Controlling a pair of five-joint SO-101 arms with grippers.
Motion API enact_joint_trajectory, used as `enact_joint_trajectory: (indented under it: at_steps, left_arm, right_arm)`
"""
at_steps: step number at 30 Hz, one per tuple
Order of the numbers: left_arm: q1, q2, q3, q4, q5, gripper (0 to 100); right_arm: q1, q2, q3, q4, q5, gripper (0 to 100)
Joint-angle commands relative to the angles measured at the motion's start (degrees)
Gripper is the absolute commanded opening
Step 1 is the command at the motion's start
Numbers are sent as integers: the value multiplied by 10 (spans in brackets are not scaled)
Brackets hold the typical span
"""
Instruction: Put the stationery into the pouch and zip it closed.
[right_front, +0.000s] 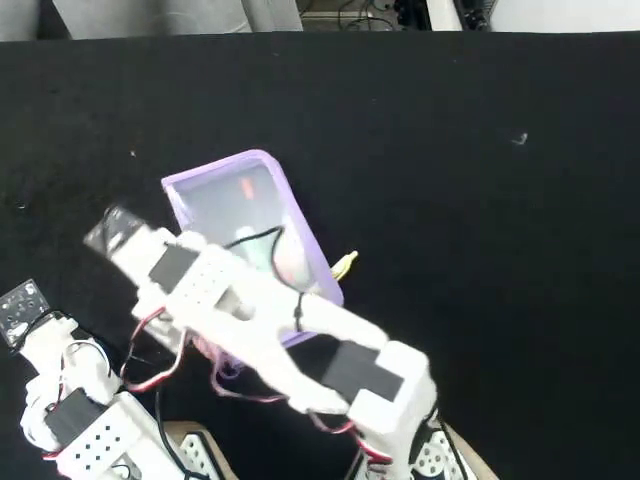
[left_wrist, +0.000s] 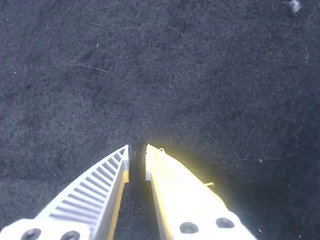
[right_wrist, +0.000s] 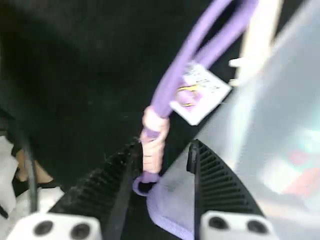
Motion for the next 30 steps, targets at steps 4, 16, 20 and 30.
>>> enact_joint_trajectory:
  at_steps: [4,16,20,30]
  left_arm:
    - [4,-2,15,2,6,65]
    - [4,-2,15,2,6,65]
    - [4,-2,15,2,6,65]
    - [4,-2,15,2,6,65]
  right_arm:
    - [-7,73,-96,50,-1,152]
    - [34,255,-301,224,-1,149]
    - [28,290,-328,236,-1,148]
    - [24,290,-333,236,54,27]
